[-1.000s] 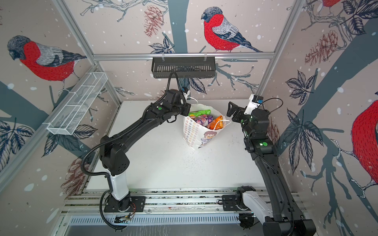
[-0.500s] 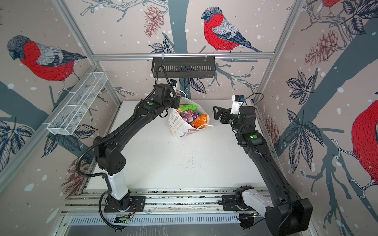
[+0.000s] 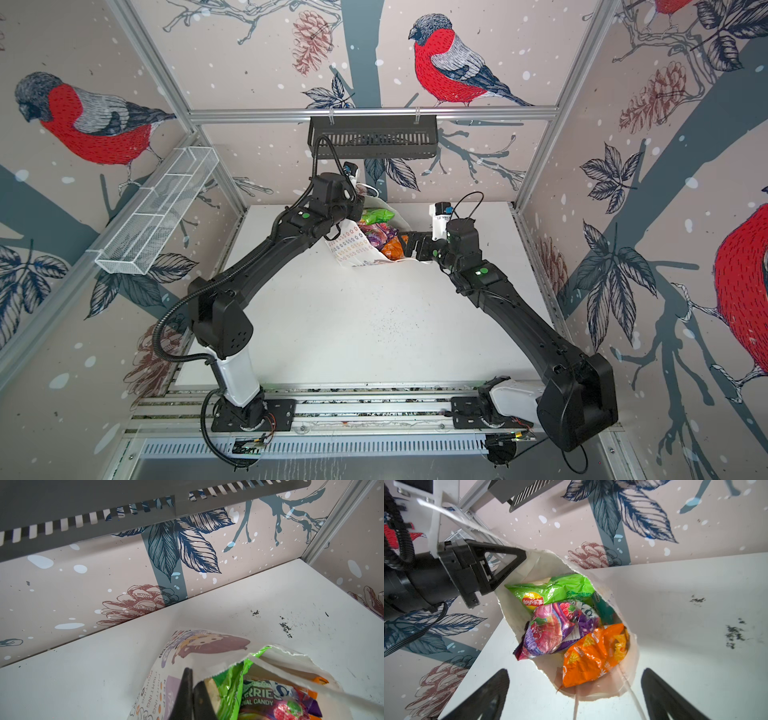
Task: Take the snacks out of the paper bag
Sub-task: Pick up the snack from the paper bag.
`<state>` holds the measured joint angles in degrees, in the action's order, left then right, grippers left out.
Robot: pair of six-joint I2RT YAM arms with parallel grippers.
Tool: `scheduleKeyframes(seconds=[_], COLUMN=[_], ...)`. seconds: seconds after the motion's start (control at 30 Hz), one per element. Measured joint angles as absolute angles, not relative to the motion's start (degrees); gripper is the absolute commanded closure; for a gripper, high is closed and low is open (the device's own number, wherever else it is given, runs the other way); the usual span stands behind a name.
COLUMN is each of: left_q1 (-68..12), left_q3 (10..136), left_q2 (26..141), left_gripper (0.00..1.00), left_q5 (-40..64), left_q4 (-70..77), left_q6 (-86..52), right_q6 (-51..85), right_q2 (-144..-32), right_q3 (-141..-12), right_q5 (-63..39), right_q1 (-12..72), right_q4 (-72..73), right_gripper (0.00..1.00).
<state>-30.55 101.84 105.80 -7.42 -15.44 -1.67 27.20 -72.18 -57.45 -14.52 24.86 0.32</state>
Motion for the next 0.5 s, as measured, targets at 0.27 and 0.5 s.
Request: scheduleKeyframes(seconds=[0.27, 0.5], left_q1=[-32.5, -33.1], left_q3=[98.7, 97.5], left_q2=[104.4, 104.4], left_gripper=[1.00, 1.00], left_q5=[-7.5, -9.0], left_q4=[-13.0, -11.2], left_q6=[-1.5, -1.7], right_q6=[30.2, 31.5], right_q2=[-76.8, -80.0], right_q3=[-57.5, -58.1], right_q5=[-13.3, -12.7], right_q1=[29.7, 31.8], right_q4=[2.3, 2.6], right_gripper=[0.05, 0.09])
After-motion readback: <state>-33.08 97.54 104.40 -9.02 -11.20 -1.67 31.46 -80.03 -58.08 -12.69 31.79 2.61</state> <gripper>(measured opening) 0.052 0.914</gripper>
